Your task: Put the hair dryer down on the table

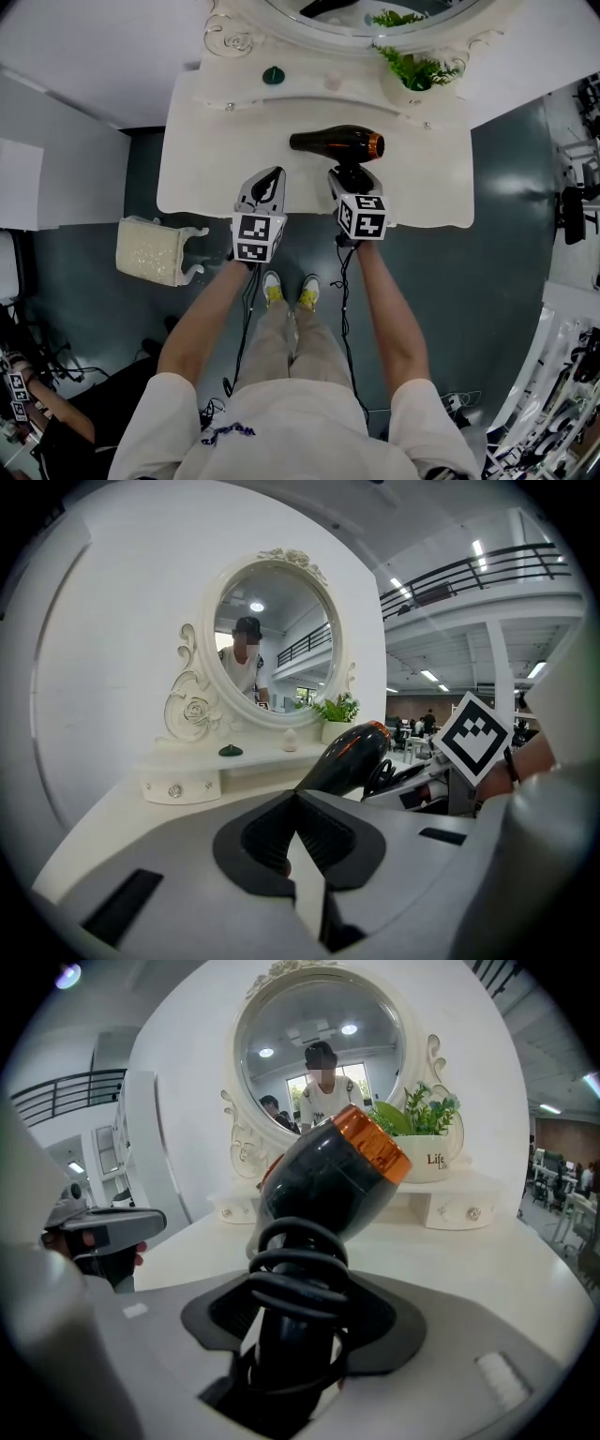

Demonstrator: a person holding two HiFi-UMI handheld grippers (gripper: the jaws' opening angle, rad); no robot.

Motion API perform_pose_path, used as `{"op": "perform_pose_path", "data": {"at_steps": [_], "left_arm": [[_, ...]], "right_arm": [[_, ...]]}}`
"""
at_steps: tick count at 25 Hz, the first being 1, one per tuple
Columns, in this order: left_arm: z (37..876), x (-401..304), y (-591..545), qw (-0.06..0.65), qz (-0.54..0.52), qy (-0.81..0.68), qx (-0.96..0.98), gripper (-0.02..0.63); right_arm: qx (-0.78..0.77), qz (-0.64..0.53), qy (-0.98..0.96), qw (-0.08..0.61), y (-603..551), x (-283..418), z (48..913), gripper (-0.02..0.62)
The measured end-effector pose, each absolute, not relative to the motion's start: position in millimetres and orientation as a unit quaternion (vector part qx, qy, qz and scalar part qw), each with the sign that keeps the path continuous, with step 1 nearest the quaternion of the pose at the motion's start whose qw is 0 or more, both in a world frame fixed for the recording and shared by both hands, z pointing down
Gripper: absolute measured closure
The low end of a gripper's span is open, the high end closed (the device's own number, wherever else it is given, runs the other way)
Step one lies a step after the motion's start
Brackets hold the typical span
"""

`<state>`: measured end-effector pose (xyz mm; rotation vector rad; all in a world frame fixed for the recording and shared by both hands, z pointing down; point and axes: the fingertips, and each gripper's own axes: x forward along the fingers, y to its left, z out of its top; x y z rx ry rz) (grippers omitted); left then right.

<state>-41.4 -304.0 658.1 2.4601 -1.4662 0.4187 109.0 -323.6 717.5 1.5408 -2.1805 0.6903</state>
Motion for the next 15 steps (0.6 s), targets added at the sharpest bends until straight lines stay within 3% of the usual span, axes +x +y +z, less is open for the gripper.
{"op": "perform_pose_path", "data": {"at_steps": [15], "left_arm": [[665.7,-49.3,-314.9,0.139,0.141,-0.515,0.834,0.598]], "right_arm": [[0.57,0.196,-0.751,0.269,-336.1,120.3,738.3,0.314]]}}
